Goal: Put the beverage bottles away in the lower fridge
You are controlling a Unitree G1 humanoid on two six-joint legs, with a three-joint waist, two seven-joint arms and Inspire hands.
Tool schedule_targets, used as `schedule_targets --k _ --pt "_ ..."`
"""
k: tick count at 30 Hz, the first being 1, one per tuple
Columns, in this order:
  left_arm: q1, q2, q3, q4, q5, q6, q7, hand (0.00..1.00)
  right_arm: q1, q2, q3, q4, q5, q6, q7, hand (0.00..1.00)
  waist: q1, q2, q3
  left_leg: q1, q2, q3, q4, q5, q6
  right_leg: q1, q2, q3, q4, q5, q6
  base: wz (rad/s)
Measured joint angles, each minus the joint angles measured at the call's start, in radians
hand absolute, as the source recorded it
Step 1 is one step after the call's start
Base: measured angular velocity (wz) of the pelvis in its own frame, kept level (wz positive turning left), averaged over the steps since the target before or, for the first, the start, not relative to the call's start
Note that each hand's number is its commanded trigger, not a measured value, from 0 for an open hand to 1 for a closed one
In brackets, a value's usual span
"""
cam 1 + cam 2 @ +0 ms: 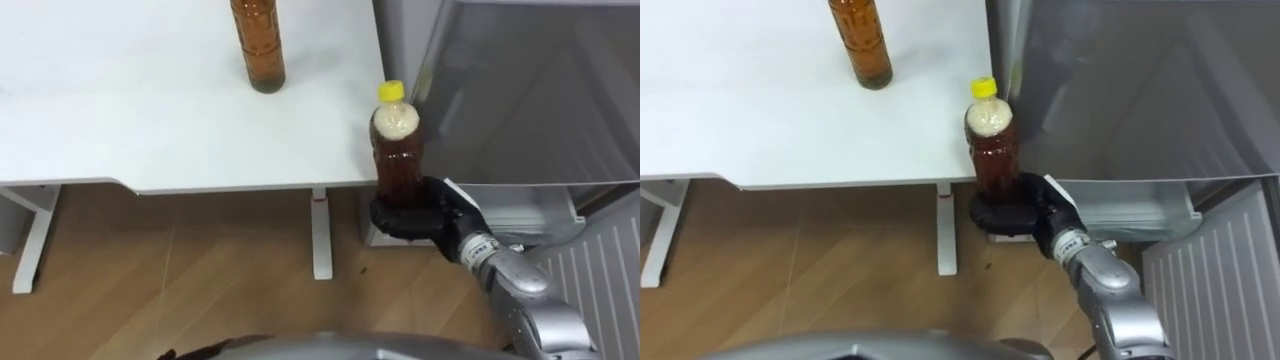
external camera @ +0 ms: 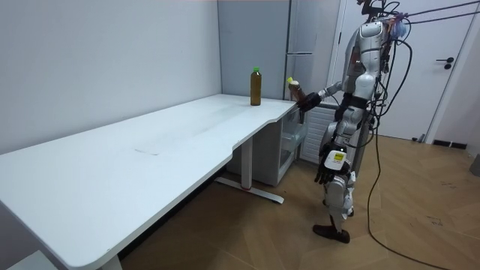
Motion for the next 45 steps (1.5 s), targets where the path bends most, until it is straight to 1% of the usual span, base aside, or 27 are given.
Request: schedule_targets --k 6,8,10,13,16,17,20,22,23,25,27,28,30,33,37,40,43,45 --pt "0.005 -0.009 0.034 0.001 0.047 -0.007 -0.013 0.00 0.011 0.011 0.000 0.002 -0.049 -0.043 -0.066 1.00 -0.006 0.005 0.0000 -0.002 0.000 0.000 -0.003 0.000 0.001 -0.003 0.000 0.003 0.005 0.000 0.000 0.00" --pt "0.006 -0.010 0.037 0.001 0.047 -0.009 -0.021 0.00 0.012 0.014 0.000 0.012 -0.049 -0.056 -0.074 1.00 -0.013 0.007 -0.0007 -0.002 0.000 0.000 0.000 0.000 0.001 -0.004 0.000 0.012 0.010 0.000 0.000 0.00" --pt "0.011 -0.010 0.037 0.001 0.047 -0.010 -0.021 0.00 0.012 0.018 0.000 0.014 -0.048 -0.059 -0.082 1.00 -0.018 0.007 -0.0013 -0.002 -0.001 0.000 0.001 0.001 0.002 -0.004 -0.001 0.014 0.010 0.000 0.000 0.00" --pt "0.011 -0.011 0.037 -0.001 0.047 -0.018 -0.022 0.00 0.012 0.022 0.000 0.051 -0.045 -0.091 -0.107 1.00 -0.021 0.009 -0.0067 -0.001 -0.004 -0.002 0.005 0.002 0.005 -0.001 -0.004 0.014 0.009 0.000 0.001 0.03" --pt "0.013 -0.012 0.037 -0.002 0.046 -0.024 -0.024 0.00 0.023 0.028 0.000 0.079 -0.044 -0.110 -0.150 1.00 -0.022 0.012 -0.0100 0.000 -0.006 -0.005 0.011 0.003 0.006 -0.001 -0.006 0.014 0.008 0.000 0.004 0.03" --pt "0.015 -0.012 0.038 -0.002 0.046 -0.027 -0.024 0.00 0.030 0.034 0.000 0.095 -0.044 -0.121 -0.175 1.00 -0.023 0.012 -0.0118 0.000 -0.006 -0.005 0.012 0.004 0.007 0.000 -0.006 0.014 0.006 0.000 0.004 0.00" --pt "0.023 -0.012 0.046 -0.001 0.048 -0.027 -0.025 0.00 0.042 0.037 0.000 0.130 -0.044 -0.130 -0.232 1.00 -0.026 0.012 -0.0173 0.000 -0.006 -0.005 0.015 0.004 0.007 0.001 -0.006 0.015 0.008 0.000 0.005 0.00" --pt "0.033 -0.013 0.058 0.001 0.047 -0.027 -0.029 0.00 0.043 0.041 -0.010 0.151 -0.044 -0.130 -0.270 1.00 -0.033 0.010 -0.0159 0.001 -0.006 -0.005 0.016 0.004 0.008 0.001 -0.006 0.015 0.010 0.000 0.005 0.00" --pt "0.041 -0.013 0.058 0.001 0.047 -0.027 -0.030 0.00 0.043 0.042 -0.017 0.162 -0.043 -0.131 -0.295 1.00 -0.044 0.008 -0.0148 0.001 -0.006 -0.005 0.016 0.005 0.008 0.001 -0.006 0.015 0.011 0.000 0.005 0.00" --pt "0.048 -0.013 0.058 0.005 0.047 -0.027 -0.037 0.00 0.049 0.045 -0.037 0.173 -0.012 -0.131 -0.336 1.00 -0.050 0.009 -0.0146 0.002 -0.006 -0.004 0.016 0.005 0.008 -0.001 -0.006 0.016 0.011 0.000 0.005 0.00" --pt "0.047 -0.012 0.057 0.005 0.047 -0.027 -0.039 0.00 0.061 0.045 -0.059 0.183 0.073 -0.131 -0.415 1.00 -0.057 0.009 -0.0137 0.001 -0.006 -0.003 0.015 0.006 0.008 -0.004 -0.006 0.017 0.011 -0.001 0.006 0.00" --pt "0.047 -0.012 0.057 0.005 0.048 -0.027 -0.039 0.00 0.061 0.045 -0.067 0.189 0.091 -0.131 -0.435 1.00 -0.060 0.009 -0.0137 0.001 -0.006 -0.003 0.014 0.007 0.008 -0.004 -0.006 0.017 0.010 -0.001 0.006 0.00" --pt "0.047 -0.010 0.055 0.004 0.057 -0.027 -0.040 0.00 0.060 0.045 -0.102 0.218 0.164 -0.132 -0.512 1.00 -0.059 0.008 -0.0136 0.002 -0.006 -0.002 0.013 0.007 0.008 -0.004 -0.006 0.018 0.010 -0.001 0.006 0.00" --pt "0.048 -0.010 0.055 0.004 0.078 -0.029 -0.041 0.00 0.059 0.045 -0.145 0.243 0.228 -0.132 -0.579 1.00 -0.056 0.008 -0.0133 0.003 -0.006 -0.001 0.007 0.007 0.008 -0.004 -0.005 0.018 0.010 -0.001 0.006 0.00" --pt "0.051 -0.009 0.055 0.004 0.089 -0.033 -0.041 0.00 0.059 0.044 -0.159 0.253 0.266 -0.135 -0.647 1.00 -0.049 0.005 -0.0117 0.012 -0.006 0.004 -0.004 0.007 0.007 -0.004 -0.005 0.018 0.008 -0.004 0.006 -0.03" --pt "0.050 -0.009 0.055 0.002 0.088 -0.039 -0.043 0.00 0.057 0.044 -0.157 0.253 0.293 -0.141 -0.666 1.00 -0.045 0.005 -0.0111 0.012 -0.006 0.005 -0.006 0.007 0.006 -0.004 -0.005 0.018 0.005 -0.006 0.006 0.00" --pt "0.051 -0.009 0.055 0.003 0.088 -0.041 -0.052 0.00 0.051 0.044 -0.157 0.254 0.384 -0.155 -0.689 1.00 -0.039 0.007 -0.0101 0.010 -0.007 0.005 -0.009 0.006 0.006 -0.002 -0.005 0.016 -0.004 -0.006 0.006 0.00" --pt "0.053 -0.009 0.055 0.003 0.088 -0.040 -0.060 0.00 0.028 0.044 -0.158 0.282 0.470 -0.174 -0.704 1.00 -0.042 0.010 -0.0079 0.011 -0.007 0.005 -0.013 0.006 0.006 -0.002 -0.005 0.016 -0.006 -0.006 0.006 0.00"
